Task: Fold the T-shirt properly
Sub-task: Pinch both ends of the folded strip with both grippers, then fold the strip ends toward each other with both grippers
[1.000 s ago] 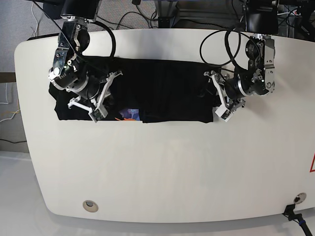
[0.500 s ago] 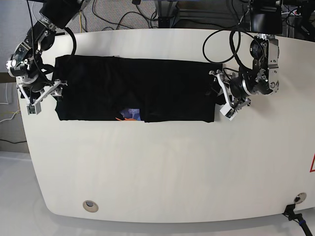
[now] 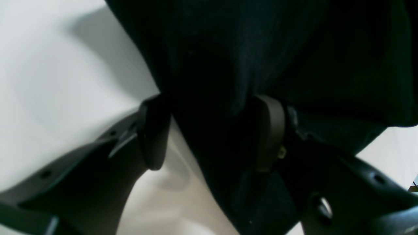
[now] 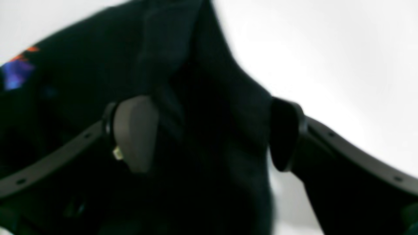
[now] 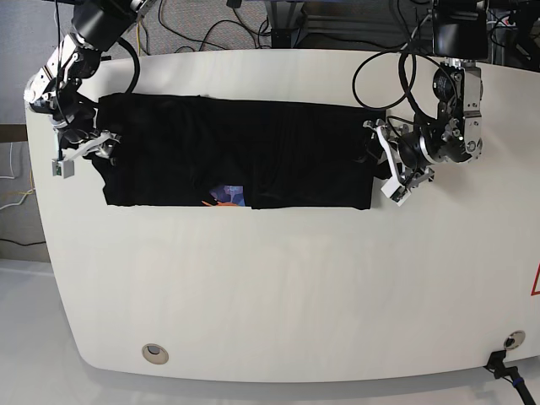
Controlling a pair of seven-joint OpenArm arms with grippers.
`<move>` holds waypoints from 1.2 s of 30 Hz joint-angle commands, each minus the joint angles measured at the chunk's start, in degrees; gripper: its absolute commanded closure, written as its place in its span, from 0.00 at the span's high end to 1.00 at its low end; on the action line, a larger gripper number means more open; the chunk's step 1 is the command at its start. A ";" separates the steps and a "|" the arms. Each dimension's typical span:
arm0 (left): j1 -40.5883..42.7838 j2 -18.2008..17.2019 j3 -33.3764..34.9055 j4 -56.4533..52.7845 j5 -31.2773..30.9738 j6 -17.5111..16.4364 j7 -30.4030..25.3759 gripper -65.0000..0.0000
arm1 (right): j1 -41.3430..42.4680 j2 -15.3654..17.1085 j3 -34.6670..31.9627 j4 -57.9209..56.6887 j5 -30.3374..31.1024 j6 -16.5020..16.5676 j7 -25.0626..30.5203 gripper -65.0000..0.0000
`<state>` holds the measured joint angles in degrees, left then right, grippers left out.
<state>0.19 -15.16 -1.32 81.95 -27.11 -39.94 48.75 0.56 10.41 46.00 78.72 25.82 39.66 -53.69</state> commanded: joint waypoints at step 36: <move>0.21 4.74 1.72 0.55 0.26 -0.06 0.96 0.53 | -1.83 -19.41 -29.43 34.29 6.40 0.34 -16.86 0.09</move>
<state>0.64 -11.09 0.27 82.11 -27.09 -39.75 48.23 -1.50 -8.60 19.27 112.03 25.52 39.64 -74.52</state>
